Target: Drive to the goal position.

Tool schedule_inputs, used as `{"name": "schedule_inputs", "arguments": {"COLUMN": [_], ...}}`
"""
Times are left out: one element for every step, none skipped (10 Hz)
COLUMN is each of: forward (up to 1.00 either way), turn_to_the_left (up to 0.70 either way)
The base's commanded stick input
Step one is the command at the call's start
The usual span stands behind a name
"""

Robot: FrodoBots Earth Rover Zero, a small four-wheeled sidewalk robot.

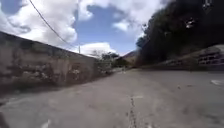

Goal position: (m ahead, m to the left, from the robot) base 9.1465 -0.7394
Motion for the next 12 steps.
{"name": "schedule_inputs", "arguments": {"forward": [1.00, 1.00, 1.00, 1.00, 1.00, 1.00, 1.00, 1.00, 1.00, 1.00, 1.00, 1.00], "turn_to_the_left": [-0.27, -0.27, -0.27, -0.27, -0.27, -0.27, -0.27, -0.27, -0.27, -0.25, -0.15, -0.05]}}
